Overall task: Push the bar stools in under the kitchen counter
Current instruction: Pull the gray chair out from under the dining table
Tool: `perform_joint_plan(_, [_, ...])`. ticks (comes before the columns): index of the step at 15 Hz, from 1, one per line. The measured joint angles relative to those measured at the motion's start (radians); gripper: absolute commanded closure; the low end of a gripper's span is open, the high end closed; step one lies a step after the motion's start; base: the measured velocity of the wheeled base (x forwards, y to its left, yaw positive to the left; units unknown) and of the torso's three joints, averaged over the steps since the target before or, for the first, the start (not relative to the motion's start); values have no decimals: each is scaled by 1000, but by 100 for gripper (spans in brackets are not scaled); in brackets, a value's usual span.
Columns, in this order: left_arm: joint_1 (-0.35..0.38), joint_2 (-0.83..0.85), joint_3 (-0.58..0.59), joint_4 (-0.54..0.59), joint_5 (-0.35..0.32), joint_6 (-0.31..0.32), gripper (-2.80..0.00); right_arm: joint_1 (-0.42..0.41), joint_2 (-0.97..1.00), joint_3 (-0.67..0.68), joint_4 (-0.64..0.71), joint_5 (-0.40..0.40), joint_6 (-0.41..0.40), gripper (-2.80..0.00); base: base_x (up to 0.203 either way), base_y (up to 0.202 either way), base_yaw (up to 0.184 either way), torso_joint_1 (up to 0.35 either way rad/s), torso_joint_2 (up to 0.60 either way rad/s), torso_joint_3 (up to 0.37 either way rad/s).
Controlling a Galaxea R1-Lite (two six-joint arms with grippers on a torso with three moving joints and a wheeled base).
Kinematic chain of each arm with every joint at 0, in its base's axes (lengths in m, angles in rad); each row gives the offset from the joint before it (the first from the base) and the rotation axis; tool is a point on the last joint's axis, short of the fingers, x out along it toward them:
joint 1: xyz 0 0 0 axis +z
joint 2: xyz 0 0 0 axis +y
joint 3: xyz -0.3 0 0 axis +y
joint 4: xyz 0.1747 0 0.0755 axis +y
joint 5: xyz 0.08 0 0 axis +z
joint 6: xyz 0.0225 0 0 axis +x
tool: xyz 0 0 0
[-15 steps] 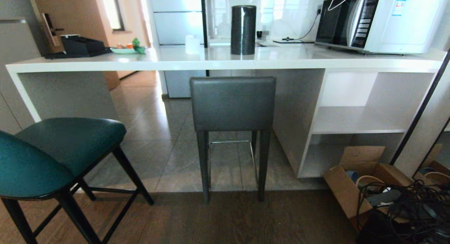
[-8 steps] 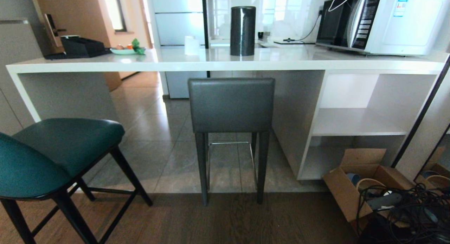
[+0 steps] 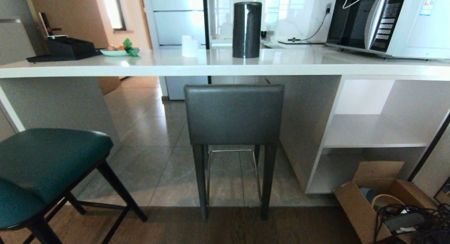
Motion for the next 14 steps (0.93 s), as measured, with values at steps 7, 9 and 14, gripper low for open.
perform_joint_plan(7, [-1, 0, 0, 0, 0, 0, 0, 0, 0, 0, 0, 0, 1, 0, 196, 0, 1, 3, 4, 3])
perform_joint_plan(9, [-1, 0, 0, 0, 0, -1, 0, 0, 0, 0, 0, 0, 5, 0, 194, 0, 0, 3, 2, 0])
perform_joint_plan(14, [0, 0, 0, 0, 0, -1, 0, 0, 0, 0, 0, 0, 7, 0, 195, 0, 1, 1, 3, 0])
